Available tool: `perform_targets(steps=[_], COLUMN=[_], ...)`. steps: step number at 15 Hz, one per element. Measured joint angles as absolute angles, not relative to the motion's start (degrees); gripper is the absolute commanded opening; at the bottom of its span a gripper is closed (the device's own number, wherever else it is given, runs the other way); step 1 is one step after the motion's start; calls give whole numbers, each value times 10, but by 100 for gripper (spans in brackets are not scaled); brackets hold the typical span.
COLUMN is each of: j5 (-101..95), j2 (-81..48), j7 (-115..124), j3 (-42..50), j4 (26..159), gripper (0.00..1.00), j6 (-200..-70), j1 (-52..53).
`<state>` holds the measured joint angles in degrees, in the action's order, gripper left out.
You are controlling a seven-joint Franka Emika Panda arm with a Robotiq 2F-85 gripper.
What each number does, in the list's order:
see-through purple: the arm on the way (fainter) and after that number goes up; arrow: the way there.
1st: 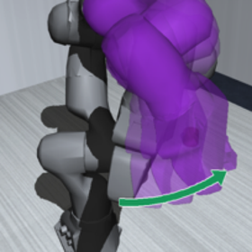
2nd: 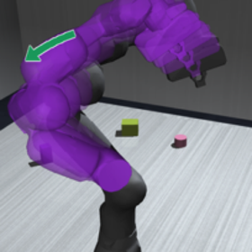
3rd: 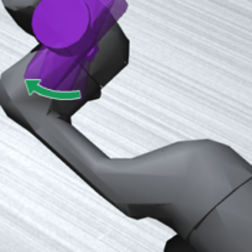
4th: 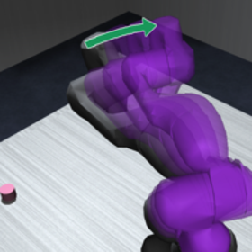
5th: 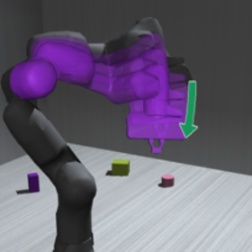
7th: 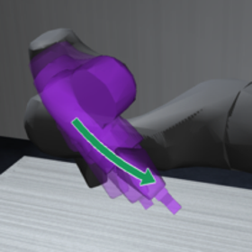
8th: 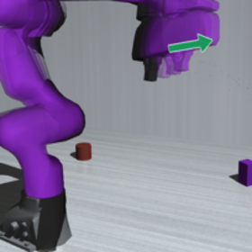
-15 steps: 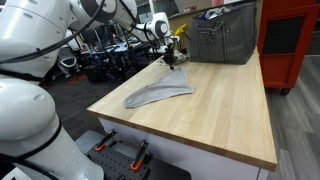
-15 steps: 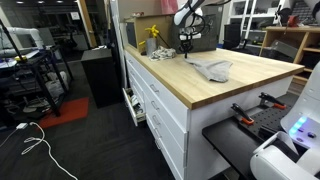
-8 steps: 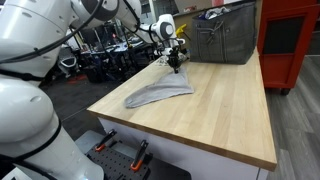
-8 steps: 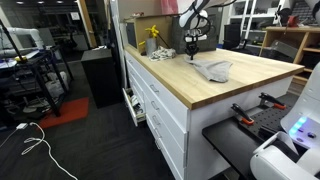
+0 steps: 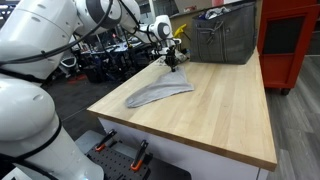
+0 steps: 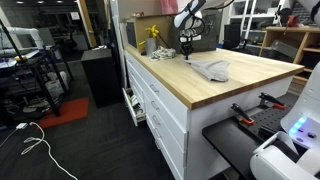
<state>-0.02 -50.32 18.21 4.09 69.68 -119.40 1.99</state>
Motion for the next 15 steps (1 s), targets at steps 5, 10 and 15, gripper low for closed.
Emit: perform_targets(steps=[5, 10, 15], j5=[-1, 0, 6], j2=[-553, -601, -594], j7=[204, 216, 210], j3=[45, 47, 47], j4=[608, 520, 528], gripper=[0, 0, 32], j6=[-1157, -1106, -1106], j1=[30, 29, 14])
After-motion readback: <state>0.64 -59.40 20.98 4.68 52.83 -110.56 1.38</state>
